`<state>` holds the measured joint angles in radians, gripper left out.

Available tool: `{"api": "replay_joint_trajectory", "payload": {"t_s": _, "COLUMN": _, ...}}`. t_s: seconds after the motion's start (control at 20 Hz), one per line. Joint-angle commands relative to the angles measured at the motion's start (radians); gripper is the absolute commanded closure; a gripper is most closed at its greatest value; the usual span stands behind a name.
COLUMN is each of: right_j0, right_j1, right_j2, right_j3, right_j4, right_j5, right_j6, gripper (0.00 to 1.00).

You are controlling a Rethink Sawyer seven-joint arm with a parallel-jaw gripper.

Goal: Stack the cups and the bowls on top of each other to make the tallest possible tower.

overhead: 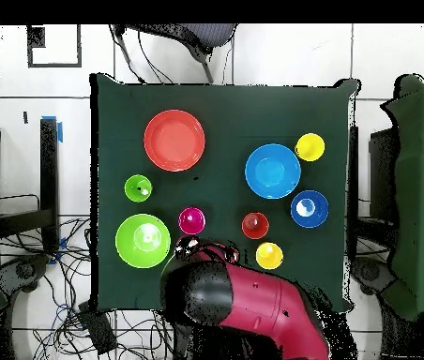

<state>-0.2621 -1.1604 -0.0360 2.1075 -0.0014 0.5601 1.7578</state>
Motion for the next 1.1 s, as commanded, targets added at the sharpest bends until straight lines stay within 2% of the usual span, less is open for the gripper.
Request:
{"api": "replay_joint_trajectory", "payload": {"t_s": 0.05, "right_j0": -0.05, "right_j1": 0.121, "right_j2": 0.137, "right_j3": -0.117, "right_j4": -0.088, "right_j5": 0.084, "right_j6": -0.112, "gripper": 0.0}}
{"api": "replay_joint_trajectory", "payload": {"t_s": 0.4, "right_j0": -0.121, "right_j1": 0.21, "right_j2": 0.191, "right_j3": -0.184, "right_j4": -0.139, "right_j5": 0.064, "right_j6": -0.154, "gripper": 0.0}}
{"api": "replay_joint_trajectory", "payload": {"t_s": 1.1, "right_j0": -0.191, "right_j1": 0.319, "right_j2": 0.226, "right_j3": -0.271, "right_j4": -0.205, "right_j5": 0.026, "right_j6": -0.099, "gripper": 0.0}}
